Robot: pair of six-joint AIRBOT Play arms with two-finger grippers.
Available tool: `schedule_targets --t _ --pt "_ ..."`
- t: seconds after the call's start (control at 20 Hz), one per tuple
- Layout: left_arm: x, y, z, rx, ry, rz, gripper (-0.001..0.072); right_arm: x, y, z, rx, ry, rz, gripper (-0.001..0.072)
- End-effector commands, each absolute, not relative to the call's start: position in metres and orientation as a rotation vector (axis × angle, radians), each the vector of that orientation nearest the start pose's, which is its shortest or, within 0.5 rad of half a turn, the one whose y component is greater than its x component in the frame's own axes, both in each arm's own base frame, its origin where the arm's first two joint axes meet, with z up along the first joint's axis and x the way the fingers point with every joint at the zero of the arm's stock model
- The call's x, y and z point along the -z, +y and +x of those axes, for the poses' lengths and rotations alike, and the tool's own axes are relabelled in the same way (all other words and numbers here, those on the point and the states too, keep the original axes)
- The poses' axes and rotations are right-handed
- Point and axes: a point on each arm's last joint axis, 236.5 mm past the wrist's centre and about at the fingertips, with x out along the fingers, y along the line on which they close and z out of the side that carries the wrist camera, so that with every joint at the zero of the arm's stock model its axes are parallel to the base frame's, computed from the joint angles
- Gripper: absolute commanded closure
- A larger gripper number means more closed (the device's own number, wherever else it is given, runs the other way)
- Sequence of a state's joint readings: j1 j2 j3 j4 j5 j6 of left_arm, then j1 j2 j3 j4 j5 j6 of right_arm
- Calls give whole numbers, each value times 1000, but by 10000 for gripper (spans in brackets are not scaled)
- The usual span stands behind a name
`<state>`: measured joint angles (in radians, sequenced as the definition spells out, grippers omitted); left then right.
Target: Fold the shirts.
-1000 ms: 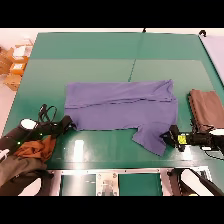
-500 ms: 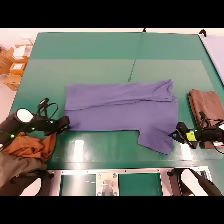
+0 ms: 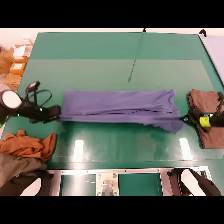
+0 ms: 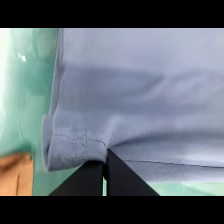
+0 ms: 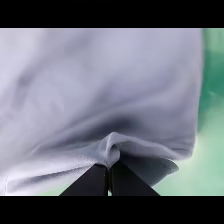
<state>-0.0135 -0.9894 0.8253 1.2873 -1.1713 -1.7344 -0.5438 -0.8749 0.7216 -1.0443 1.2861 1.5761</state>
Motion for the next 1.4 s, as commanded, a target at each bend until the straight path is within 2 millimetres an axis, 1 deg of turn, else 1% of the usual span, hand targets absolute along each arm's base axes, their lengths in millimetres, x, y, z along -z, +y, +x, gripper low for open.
schedule_targets --t 0.0,0.1,0.15,0.25,0.35,0.45,0.5,0.55,0.6,0.65,0.7,0.75,0.8,0.85,0.9,0.95,1.0,1.1,1.15,1.2,1.25,1.35 --pt "-20 -63 334 77 1273 -353 686 -44 -27 326 59 1104 834 694" --pt "-16 -66 366 94 1262 -354 686 -41 -27 359 34 1102 834 694" --pt "-12 -71 383 118 1259 -366 685 -35 -26 372 26 1119 830 694" --pt "-3 -86 421 167 1237 -408 685 -15 -25 395 19 1158 834 694" --pt "10 -98 457 204 1211 -460 684 12 -25 413 29 1191 845 694" --pt "26 -107 482 225 1202 -503 682 40 -25 427 45 1213 890 692" --pt "32 -110 488 229 1208 -524 491 51 -25 431 52 1223 916 604" --pt "33 -110 492 229 1204 -532 145 56 -28 435 57 1225 930 427" --pt "30 -105 495 220 1188 -528 25 54 -33 438 53 1221 928 367" --pt "21 -101 497 224 1185 -534 44 45 -40 441 33 1210 907 358" --pt "11 -94 495 235 1203 -536 44 31 -48 442 3 1204 882 333" --pt "-3 -85 490 248 1231 -538 44 17 -58 439 -37 1208 844 227" --pt "-17 -74 485 260 1258 -539 44 8 -69 432 -67 1219 801 163" --pt "-28 -64 479 266 1282 -541 45 6 -83 424 -72 1234 756 163" --pt "-36 -55 472 271 1308 -543 45 12 -98 416 -55 1246 722 106" --pt "-41 -50 463 277 1340 -546 47 21 -108 407 -42 1266 703 104" --pt "-41 -49 456 283 1371 -545 119 33 -111 400 -48 1286 705 104" --pt "-40 -49 448 305 1399 -529 567 59 -106 387 -95 1338 713 104" --pt "-41 -53 449 312 1397 -531 681 72 -101 385 -128 1358 717 104" --pt "-41 -55 450 317 1393 -528 684 81 -97 385 -159 1367 724 104" --pt "-41 -61 451 326 1389 -519 685 86 -88 391 -211 1350 748 104" --pt "-42 -78 455 363 1368 -480 684 90 -70 407 -317 1292 809 104"
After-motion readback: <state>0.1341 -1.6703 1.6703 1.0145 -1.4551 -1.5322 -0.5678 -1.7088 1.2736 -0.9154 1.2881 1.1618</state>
